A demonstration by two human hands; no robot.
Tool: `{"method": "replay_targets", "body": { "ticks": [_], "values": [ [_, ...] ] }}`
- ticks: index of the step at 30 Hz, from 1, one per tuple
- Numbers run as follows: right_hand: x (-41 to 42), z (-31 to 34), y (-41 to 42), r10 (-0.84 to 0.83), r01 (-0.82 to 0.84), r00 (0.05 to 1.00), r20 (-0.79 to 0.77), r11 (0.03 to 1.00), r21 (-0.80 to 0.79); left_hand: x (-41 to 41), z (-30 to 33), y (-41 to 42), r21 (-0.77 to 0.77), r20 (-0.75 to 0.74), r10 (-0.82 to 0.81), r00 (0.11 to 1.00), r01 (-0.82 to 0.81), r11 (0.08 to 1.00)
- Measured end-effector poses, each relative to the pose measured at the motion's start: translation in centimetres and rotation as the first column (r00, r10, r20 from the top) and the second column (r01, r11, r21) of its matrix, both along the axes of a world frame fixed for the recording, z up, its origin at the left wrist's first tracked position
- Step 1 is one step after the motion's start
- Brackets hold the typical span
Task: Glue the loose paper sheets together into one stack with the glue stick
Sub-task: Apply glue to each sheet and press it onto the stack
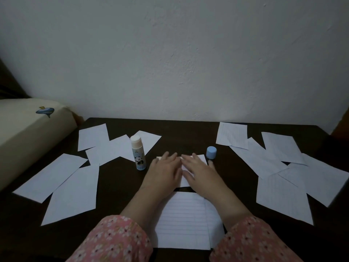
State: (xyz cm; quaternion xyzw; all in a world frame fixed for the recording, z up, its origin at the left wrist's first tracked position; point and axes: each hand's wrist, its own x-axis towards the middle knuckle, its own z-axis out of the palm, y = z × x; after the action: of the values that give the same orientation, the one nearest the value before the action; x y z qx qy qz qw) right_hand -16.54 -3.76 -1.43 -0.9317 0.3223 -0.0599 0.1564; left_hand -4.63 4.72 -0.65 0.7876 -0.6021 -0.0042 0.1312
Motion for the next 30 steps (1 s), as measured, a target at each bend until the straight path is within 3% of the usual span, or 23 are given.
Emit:
{"method": "replay_targets", "body": {
  "ticks": [3, 8, 20, 26, 30],
  "values": [
    [0.4, -0.5, 0.0, 0.013, -0.013, 0.991, -0.135, 1.000, 0.004, -0.2, -0.6, -0.5, 0.189, -0.007, 0.028, 1.000, -0.027, 0.982],
    [0.6, -0.7, 0.2, -0.028, 0.021, 0.983, -0.183, 0.999, -0.040, 0.0, -0.7, -0.5, 0.275, -0.051, 0.113, 0.992, -0.094, 0.957],
    [1.1, -0.8, 1.2, -0.261, 0.274, 0.946, -0.194, 0.961, 0.040, -1.1, -1.2, -0.8, 0.286, -0.007, 0.348, 0.937, -0.332, 0.899],
    [0.1, -0.2, 0.2, -0.175, 0.186, 0.959, -0.223, 0.982, 0.029, -0.7, -0.5, -0.6, 0.278, -0.023, 0.317, 0.948, -0.298, 0.913],
    [-1.4, 0.2, 0.0, -0.109, 0.109, 0.982, -0.153, 0.994, -0.005, -0.7, 0.0, 0.0, 0.176, -0.041, 0.239, 0.970, -0.228, 0.958]
  ]
}}
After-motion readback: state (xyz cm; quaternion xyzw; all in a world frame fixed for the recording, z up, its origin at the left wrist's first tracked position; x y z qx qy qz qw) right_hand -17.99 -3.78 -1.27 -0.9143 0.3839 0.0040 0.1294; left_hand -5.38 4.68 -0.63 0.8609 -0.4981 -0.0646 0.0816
